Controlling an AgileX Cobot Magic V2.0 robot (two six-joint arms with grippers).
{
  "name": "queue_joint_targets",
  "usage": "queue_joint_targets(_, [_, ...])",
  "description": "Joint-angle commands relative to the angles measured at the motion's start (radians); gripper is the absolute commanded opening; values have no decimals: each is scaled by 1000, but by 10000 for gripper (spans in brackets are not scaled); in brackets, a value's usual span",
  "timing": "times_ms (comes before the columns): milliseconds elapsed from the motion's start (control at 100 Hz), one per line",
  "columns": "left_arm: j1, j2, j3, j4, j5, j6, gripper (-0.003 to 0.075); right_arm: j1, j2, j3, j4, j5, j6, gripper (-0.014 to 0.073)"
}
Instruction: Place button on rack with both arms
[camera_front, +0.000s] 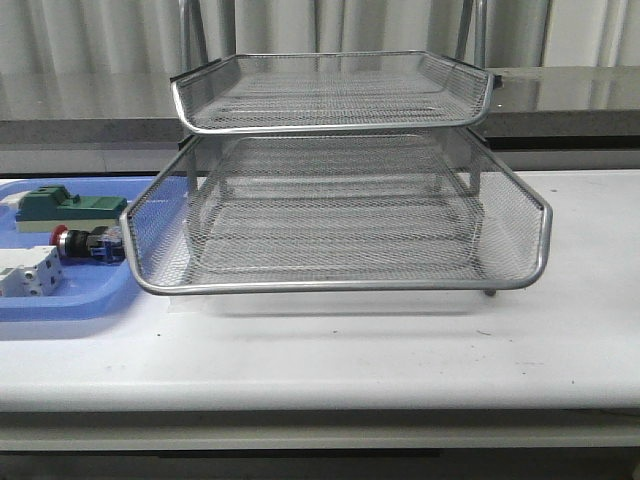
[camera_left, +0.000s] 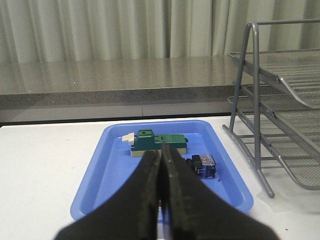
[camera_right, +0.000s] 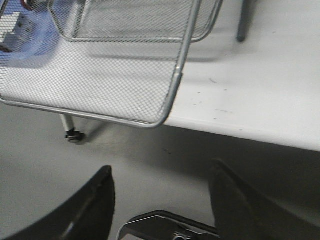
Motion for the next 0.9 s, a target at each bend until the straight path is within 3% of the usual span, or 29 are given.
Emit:
queue_joint_targets(0, [2,-31,47,-8,-73,-12,-20,-1,-64,-79,-163,33,133,435])
queue_joint_targets(250, [2,-31,47,-8,-73,-12,-20,-1,-214,-183,-497,196,375,435])
queue_joint_targets(490, [2,-31,47,-8,-73,-12,-20,-1,-308,-203,-569,249,393,410])
queue_joint_targets(580, [2,-31,47,-8,-73,-12,-20,-1,-326,-203,-569,253,393,317])
queue_joint_targets(820, [2,-31,47,-8,-73,-12,-20,-1,-329,-203,-569,256,393,-41])
queue_joint_targets(890, [2,-31,47,-8,-73,-12,-20,-1,-329,-203,-569,257,393,-67])
